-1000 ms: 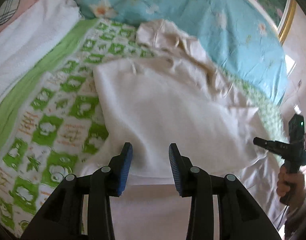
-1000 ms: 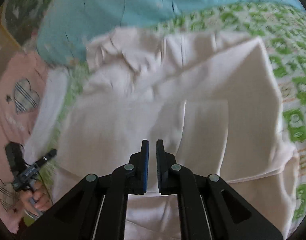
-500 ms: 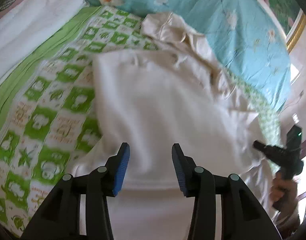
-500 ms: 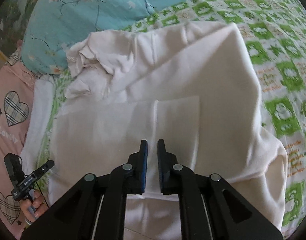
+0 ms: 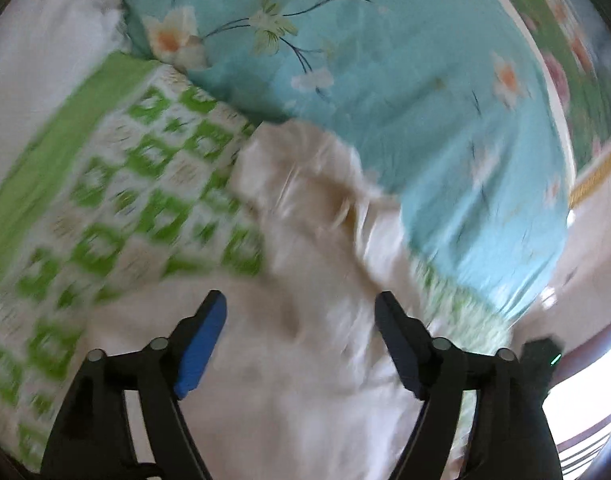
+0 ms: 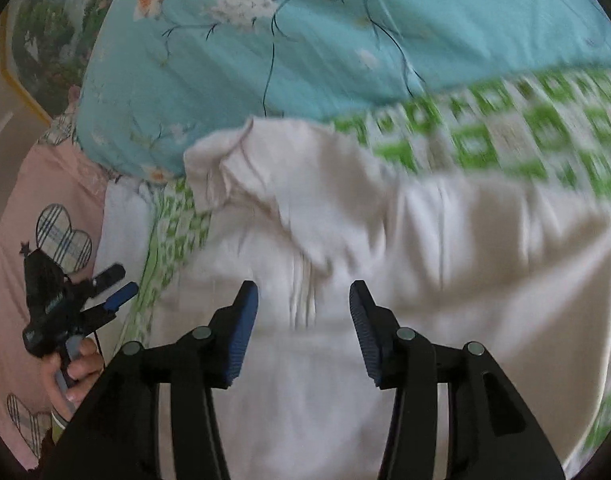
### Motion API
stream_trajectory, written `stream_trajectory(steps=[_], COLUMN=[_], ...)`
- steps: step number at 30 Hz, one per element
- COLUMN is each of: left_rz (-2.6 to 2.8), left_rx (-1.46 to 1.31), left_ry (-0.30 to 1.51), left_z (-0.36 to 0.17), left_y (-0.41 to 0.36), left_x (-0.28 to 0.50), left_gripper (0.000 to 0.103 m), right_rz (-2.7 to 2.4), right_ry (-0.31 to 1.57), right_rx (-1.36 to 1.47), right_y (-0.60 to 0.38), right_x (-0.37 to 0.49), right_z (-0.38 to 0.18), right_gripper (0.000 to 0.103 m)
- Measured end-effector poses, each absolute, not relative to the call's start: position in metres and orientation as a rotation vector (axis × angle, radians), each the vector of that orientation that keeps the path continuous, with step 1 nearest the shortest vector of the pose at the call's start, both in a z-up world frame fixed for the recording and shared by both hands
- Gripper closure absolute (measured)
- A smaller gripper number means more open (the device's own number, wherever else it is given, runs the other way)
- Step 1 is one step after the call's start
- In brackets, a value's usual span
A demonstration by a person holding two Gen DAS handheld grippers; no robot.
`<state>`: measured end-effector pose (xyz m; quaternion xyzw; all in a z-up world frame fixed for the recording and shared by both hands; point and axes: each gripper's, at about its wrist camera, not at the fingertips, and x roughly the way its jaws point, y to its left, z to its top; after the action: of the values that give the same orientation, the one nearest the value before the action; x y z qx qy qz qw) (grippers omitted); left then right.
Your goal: Fold large clothes
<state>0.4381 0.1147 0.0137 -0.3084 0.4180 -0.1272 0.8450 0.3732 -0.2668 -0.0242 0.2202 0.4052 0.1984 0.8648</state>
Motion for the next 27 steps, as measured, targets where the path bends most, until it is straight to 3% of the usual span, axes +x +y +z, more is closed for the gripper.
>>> stream_trajectory(steps=[4, 12, 14, 15, 16, 17, 18, 27], left_rz=[-0.331, -0.299, -0.315, -0.342, -0.372, -0.38, -0.385, -0.586], left_rx=[-0.783, -0.864, -0.84, -0.823, -0.805, -0.789, -0.756, -0.762], left_ry=[0.925, 0.992, 0.989, 1.002, 1.015, 1.002, 0.977, 0.753], left_z=[0.01, -0.014, -0.014, -0.015, -0.015, -0.013, -0.008, 0.05], left_y=[0.113, 0.103, 0.097, 0.092, 0.086, 0.083, 0.079, 0.06], left_x=[0.507, 0.595, 0.608, 0.613, 0.615, 0.612, 0.606, 0.455], left_gripper=[0.021, 0.024, 0.055, 0.092, 0.1, 0.103, 0.103, 0.103], right_rz=[0.381, 0.405, 0.431, 0.444, 0.449, 0.453, 0.457, 0.467], right_ry=[0.812, 0.819, 0.827, 0.828, 0.828, 0.83, 0.832, 0.721], right_rx=[0.389, 0.101, 0.079, 0.067, 0.062, 0.059, 0.061, 0.203], right_y=[-0.259, -0.208, -0.198, -0.192, -0.189, -0.186, -0.185, -0.238], right_x=[0.422, 0.513, 0.527, 0.534, 0.538, 0.543, 0.544, 0.465], right_z=[-0.008, -0.012, -0.018, -0.02, -0.022, -0.024, -0.026, 0.008], right_gripper=[0.054, 0.05, 0.05, 0.05, 0.051, 0.073, 0.103, 0.103])
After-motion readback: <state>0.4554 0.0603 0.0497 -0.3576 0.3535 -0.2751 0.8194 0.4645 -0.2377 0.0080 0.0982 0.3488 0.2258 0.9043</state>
